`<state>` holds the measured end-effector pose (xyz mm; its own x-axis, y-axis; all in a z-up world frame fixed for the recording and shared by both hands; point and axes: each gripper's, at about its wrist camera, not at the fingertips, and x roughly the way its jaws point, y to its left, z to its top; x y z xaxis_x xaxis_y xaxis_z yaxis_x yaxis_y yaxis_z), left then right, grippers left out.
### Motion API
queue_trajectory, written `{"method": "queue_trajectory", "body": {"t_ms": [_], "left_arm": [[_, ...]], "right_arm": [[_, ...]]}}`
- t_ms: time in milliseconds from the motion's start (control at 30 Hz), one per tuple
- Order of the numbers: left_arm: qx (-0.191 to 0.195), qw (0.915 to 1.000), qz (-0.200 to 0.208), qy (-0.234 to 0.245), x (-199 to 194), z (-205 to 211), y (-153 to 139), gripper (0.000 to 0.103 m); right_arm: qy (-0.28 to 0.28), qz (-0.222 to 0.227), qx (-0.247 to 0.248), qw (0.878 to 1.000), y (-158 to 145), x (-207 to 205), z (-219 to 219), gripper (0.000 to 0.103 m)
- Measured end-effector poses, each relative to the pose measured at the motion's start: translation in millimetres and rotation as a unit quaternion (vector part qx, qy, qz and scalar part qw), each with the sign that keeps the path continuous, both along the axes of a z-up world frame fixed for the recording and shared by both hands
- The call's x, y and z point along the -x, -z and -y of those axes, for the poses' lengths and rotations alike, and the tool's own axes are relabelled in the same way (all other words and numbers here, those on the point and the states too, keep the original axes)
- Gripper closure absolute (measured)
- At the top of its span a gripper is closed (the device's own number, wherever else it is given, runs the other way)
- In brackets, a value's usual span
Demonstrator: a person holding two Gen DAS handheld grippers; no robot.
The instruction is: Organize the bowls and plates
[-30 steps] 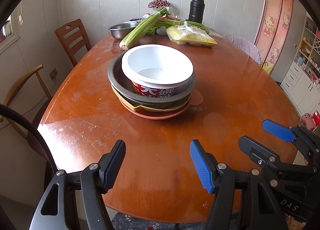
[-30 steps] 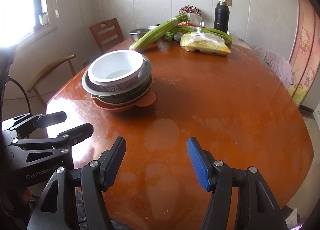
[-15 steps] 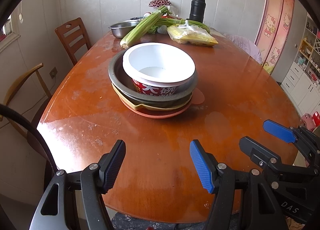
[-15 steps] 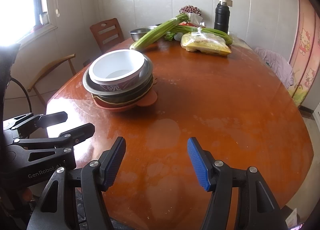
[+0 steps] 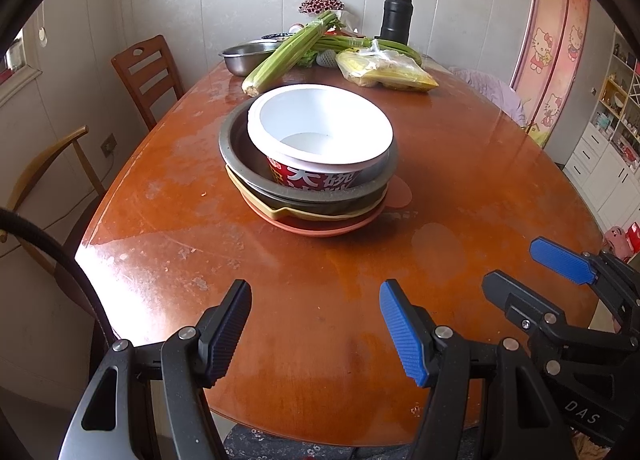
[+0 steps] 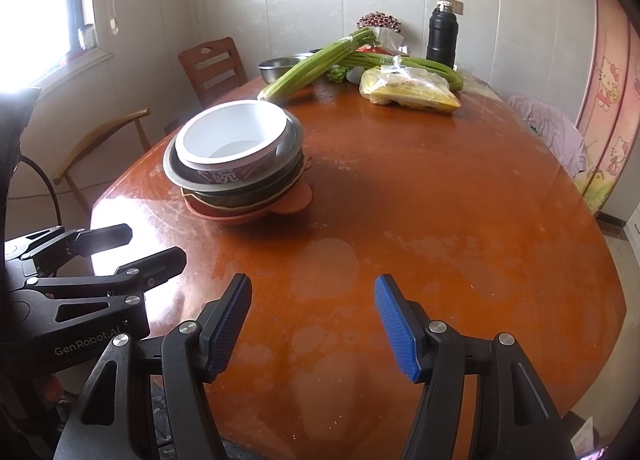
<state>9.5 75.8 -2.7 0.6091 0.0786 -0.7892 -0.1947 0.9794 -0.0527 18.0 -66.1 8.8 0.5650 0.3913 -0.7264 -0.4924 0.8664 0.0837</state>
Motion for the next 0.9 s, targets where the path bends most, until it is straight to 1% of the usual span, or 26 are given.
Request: {"method": "queue_trajectory", "body": {"t_ms": [333,700,833,900], "left_arm": [[-0.005,1.0,-0.001,-0.003,-0.2,-1.3,0.4,0.037],[-0.005,1.0,-0.006,-0.003,-4.8,-5.7,8.9,0.037],[-0.001,1.0,0.005,-0.003,-7.1,-15.7,7.8,0.036],[0.0,0.9999,0.012,-0.011,-11.8,-30.4,2.7,0.036]], "right_arm": [[-0.003,-0.001,0.002,1.0,0.3,0.2,-1.1,0.037],[-0.005,-0.003,0.007,1.0,3.7,-3.2,-2.9,0.037],[-0.007,0.004,0.007,1.0,3.3,-11.5,-3.8,0.037],[-0.007,0.008,0.005,1.0,3.5,-21.0,-0.8,0.037]]}}
